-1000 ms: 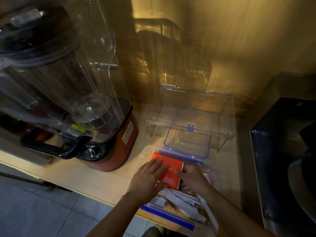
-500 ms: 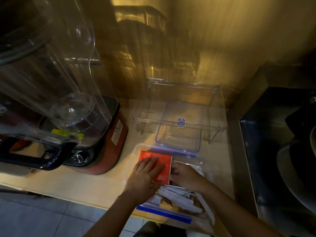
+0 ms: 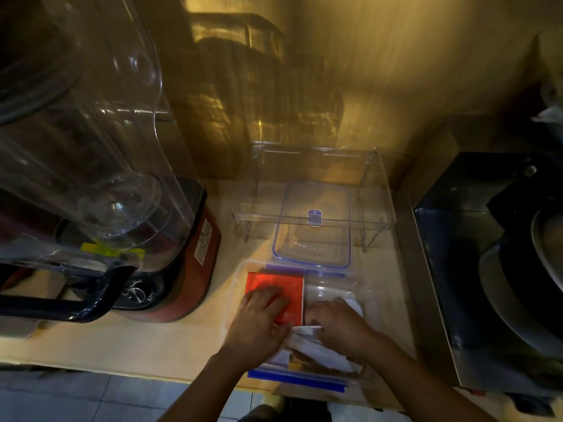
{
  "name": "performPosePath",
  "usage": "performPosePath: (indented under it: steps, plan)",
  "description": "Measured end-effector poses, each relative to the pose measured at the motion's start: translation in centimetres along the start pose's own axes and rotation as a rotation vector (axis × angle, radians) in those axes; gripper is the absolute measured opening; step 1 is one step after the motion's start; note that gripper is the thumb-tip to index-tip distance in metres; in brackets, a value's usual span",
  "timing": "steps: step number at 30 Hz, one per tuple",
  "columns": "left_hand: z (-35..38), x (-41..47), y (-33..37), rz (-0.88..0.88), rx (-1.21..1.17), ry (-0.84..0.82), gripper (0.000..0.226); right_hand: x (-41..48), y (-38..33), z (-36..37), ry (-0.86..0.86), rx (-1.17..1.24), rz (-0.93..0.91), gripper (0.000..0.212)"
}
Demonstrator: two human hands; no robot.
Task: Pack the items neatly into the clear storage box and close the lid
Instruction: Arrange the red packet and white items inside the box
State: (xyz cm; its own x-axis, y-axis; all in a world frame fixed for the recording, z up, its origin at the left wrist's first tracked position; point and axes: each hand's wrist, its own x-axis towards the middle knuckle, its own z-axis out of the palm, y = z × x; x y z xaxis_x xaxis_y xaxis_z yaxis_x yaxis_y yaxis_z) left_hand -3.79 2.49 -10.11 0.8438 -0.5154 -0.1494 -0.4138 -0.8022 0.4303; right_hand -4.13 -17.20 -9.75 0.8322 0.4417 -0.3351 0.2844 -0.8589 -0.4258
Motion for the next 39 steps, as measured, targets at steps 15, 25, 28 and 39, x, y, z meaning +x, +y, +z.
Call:
performPosePath:
  steps: [15,25,28,39]
  plan:
    - [0.1,0.1,0.4,0.125,-0.020,-0.066,0.040,-0.7,-1.1,0.3,-0.122,-0.072,0.086,0.022]
    - [-0.8,1.0,1.3,0.110,-0.024,-0.057,0.029,-2.0,0.0,-1.9,0.191,-0.003,0.077,0.025]
    - [-1.1,0.8,0.9,0.065,-0.070,-0.018,0.029,-2.3,0.0,-1.4,0.315,-0.061,0.160,0.039]
    - [-1.1,0.9,0.8,0.186,-0.064,-0.107,0.036,-2.5,-3.0,-0.6,-0.216,0.124,0.097,0.026]
